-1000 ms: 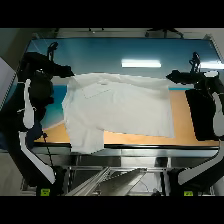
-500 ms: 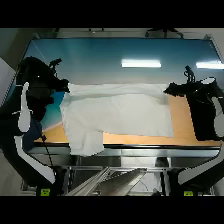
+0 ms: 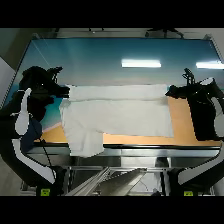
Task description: Fold the shirts.
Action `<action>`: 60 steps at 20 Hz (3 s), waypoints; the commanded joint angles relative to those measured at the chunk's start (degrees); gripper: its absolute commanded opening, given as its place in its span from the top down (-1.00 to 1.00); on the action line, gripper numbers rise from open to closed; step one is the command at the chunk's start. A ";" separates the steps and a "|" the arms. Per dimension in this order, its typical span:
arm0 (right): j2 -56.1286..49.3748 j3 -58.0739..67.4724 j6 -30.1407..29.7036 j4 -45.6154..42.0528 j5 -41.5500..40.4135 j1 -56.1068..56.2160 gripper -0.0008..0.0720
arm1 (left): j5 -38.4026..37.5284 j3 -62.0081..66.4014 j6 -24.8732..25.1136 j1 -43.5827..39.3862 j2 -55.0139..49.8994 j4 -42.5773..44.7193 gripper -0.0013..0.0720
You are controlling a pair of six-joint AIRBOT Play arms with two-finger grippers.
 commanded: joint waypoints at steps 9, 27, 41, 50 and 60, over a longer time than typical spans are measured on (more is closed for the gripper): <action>-0.02 0.00 1.53 -2.80 -0.39 1.46 0.92 | -3.45 -0.50 1.07 -0.09 0.11 1.33 0.93; 23.80 -23.17 3.54 -14.91 12.22 -7.63 -0.03 | 10.05 -29.51 -6.14 3.34 26.77 -2.27 -0.96; 20.52 -35.32 -2.89 -6.67 5.33 -2.75 -0.03 | -2.99 -64.39 -6.62 3.39 47.74 -6.60 -0.96; 20.52 -35.30 -3.30 -6.56 5.29 0.20 -0.02 | -1.40 -62.60 -1.99 3.37 35.91 -11.28 -0.96; 22.32 -34.80 -3.26 -7.17 6.86 -1.22 0.92 | -2.29 -50.01 -1.79 3.48 37.83 -14.10 0.93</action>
